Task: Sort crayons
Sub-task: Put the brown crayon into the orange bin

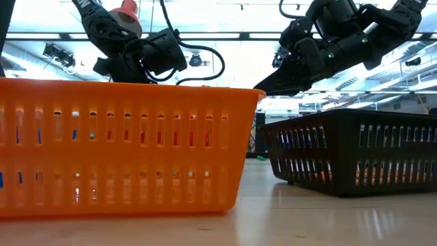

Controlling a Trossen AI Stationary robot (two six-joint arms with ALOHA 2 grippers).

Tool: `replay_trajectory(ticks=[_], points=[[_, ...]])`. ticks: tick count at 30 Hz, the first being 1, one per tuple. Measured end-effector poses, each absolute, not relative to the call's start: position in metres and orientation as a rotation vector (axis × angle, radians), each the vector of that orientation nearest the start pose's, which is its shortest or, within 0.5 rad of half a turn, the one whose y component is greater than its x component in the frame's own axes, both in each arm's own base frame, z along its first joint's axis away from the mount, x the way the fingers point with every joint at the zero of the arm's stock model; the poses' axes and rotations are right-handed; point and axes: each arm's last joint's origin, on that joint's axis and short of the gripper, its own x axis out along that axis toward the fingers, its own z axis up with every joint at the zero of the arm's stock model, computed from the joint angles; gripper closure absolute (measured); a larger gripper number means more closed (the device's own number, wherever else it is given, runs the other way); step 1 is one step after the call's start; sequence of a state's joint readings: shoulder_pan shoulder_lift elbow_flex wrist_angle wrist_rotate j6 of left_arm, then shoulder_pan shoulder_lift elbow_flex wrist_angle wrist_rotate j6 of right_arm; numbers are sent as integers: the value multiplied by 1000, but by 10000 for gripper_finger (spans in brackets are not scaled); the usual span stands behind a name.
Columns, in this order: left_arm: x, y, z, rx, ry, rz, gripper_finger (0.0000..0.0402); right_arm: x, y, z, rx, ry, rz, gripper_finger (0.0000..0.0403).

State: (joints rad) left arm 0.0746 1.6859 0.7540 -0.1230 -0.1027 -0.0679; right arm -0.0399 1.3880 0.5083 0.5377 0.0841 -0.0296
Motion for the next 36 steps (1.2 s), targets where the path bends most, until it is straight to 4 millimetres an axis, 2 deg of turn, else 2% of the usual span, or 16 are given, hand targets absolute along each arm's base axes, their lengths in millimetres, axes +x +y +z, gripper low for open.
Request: replay_trajectory(ticks=[8,13,21,25,31,36], points=[[286,24,129,-48,1042,194,357,265,-14,180,-32,347,-151,262],[282,24,149,-45,977,194,364,265,-14,179,-35,353,-170,262],[278,24,169,-44,915,185,364,265,-14,179,-36,355,-171,262],[274,20,184,-101,851,84,363,264,-14,179,-36,361,-171,262],[270,-1,200,-261,796,-215,363,264,-14,179,-35,362,-171,262],[270,-35,197,-361,855,-366,363,264,-14,178,-17,362,-175,262]])
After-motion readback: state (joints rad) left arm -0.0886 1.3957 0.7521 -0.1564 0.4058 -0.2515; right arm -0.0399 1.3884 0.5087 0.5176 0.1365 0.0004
